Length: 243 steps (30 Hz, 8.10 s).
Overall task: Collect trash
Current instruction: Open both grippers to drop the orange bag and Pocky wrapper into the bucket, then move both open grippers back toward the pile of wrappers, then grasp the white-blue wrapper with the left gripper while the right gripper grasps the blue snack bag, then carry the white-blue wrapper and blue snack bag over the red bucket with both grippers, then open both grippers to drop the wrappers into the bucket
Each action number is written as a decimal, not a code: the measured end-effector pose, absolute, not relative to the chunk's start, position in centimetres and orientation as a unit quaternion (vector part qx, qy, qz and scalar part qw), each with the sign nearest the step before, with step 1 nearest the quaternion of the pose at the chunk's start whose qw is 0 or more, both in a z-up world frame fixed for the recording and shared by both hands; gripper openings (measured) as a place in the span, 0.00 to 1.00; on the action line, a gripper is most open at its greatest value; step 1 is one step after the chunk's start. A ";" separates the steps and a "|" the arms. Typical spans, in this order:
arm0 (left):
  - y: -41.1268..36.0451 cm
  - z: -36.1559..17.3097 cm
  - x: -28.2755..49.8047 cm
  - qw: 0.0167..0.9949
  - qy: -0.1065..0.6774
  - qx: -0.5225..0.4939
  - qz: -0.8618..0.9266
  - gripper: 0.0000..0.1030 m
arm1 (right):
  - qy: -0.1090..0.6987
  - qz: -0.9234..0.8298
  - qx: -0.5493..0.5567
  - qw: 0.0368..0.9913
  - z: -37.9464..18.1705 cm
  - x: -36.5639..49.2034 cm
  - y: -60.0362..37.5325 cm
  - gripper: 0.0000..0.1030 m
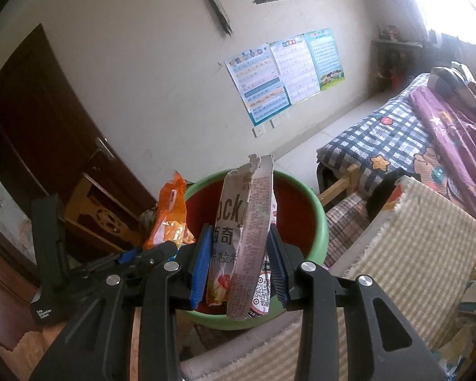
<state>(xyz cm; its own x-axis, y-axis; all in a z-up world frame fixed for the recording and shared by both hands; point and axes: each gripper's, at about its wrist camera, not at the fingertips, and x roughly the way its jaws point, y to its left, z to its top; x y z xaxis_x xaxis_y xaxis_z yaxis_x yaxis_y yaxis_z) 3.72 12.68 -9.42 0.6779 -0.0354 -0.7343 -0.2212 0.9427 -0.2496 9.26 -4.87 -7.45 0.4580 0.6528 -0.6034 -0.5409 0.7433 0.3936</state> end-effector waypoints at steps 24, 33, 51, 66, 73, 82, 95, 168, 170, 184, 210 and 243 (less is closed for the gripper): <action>13.0 -8.7 4.1 0.911 0.373 -0.160 0.073 0.70 | 0.370 0.358 0.072 0.854 -7.0 9.5 -3.8 0.54; 13.2 -8.0 4.0 0.914 0.365 -0.163 0.070 0.72 | 0.358 0.353 0.089 0.860 -6.0 9.4 -5.3 0.58; 7.7 -7.5 4.2 0.916 0.380 -0.129 0.003 0.72 | 0.376 0.222 0.099 0.894 -7.8 4.9 -17.9 0.59; -14.5 -10.9 7.3 0.861 0.439 -0.030 -0.255 0.76 | 0.377 0.030 0.122 0.918 -10.1 5.8 -37.6 0.60; -20.0 -15.4 9.6 0.821 0.492 -0.008 -0.290 0.76 | 0.402 0.033 0.139 0.904 -11.9 8.8 -40.7 0.60; -19.9 -18.5 10.2 0.792 0.536 -0.024 -0.292 0.35 | 0.422 0.043 0.149 0.893 -13.1 10.8 -40.5 0.60; -13.8 -15.0 7.4 0.829 0.498 -0.034 -0.253 0.23 | 0.459 0.051 0.104 0.881 -14.8 12.0 -37.3 0.32; 8.3 -7.2 3.4 0.916 0.382 -0.125 -0.018 0.23 | 0.390 0.273 0.128 0.870 -7.3 2.7 -16.2 0.27; 8.4 -7.2 3.4 0.916 0.381 -0.125 -0.015 0.23 | 0.391 0.275 0.127 0.869 -7.3 2.8 -15.8 0.27; 9.5 -7.5 3.5 0.915 0.380 -0.135 0.007 0.23 | 0.398 0.297 0.115 0.860 -7.5 3.8 -13.3 0.27; 10.6 -8.4 4.1 0.910 0.390 -0.134 0.032 0.23 | 0.390 0.341 0.099 0.850 -6.9 6.9 -7.8 0.27; 12.1 -9.5 4.1 0.905 0.394 -0.145 0.067 0.53 | 0.406 0.358 0.093 0.836 -8.0 8.8 -4.6 0.50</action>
